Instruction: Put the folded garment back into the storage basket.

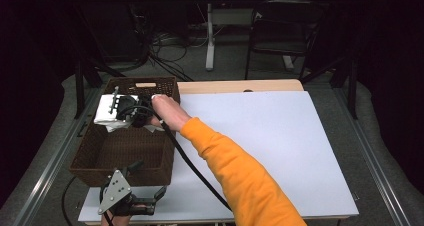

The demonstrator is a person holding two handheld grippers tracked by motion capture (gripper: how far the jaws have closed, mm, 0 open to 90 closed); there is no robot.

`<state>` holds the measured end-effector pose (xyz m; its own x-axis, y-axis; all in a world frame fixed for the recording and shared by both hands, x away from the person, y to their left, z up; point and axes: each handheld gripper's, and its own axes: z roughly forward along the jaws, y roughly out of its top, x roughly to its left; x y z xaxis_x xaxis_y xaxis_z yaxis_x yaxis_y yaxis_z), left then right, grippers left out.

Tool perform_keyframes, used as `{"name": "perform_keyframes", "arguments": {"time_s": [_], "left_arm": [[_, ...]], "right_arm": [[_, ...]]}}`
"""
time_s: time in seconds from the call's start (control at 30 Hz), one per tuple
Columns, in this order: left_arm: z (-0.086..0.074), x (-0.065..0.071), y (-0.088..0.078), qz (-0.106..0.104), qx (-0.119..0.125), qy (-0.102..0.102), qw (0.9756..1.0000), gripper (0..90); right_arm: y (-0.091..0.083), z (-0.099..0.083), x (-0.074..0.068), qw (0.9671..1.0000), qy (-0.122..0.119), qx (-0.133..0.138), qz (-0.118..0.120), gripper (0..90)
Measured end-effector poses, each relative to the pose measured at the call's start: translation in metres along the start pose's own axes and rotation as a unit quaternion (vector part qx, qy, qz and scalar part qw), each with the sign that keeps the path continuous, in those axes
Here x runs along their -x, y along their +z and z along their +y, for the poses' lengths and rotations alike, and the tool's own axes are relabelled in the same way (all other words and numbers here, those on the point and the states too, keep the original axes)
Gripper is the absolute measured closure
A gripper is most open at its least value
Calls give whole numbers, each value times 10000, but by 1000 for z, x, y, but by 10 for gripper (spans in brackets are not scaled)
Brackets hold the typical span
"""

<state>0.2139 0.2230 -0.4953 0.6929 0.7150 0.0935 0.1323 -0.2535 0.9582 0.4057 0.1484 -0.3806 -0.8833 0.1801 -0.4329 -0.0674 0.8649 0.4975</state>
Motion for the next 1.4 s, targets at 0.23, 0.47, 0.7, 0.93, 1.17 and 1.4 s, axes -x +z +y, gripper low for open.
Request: {"name": "perform_keyframes", "arguments": {"time_s": [0.23, 0.47, 0.7, 0.93, 1.17, 1.4], "left_arm": [[0, 0, -1, -7, 12, -6, 10000, 0], [0, 0, 0, -9, 2, -18, 10000, 0], [0, 2, 1, -16, -7, 14, 10000, 0], [1, 2, 2, -16, -30, 39, 10000, 0], [0, 1, 2, -6, -51, 55, 10000, 0], [0, 2, 3, 1, -59, 48, 10000, 0]], "right_arm": [[7, 4, -4, 10000, 90, 4, 41, 585], [3, 1, -2, 9991, 330, 23, 273, 226], [-23, -22, 11, 9970, 510, 72, 573, 101], [-42, -52, 22, 9947, 745, 133, 697, 63], [-55, -76, 31, 9932, 909, 142, 707, 39], [-69, -101, 35, 9924, 1060, 164, 597, 20]]}}
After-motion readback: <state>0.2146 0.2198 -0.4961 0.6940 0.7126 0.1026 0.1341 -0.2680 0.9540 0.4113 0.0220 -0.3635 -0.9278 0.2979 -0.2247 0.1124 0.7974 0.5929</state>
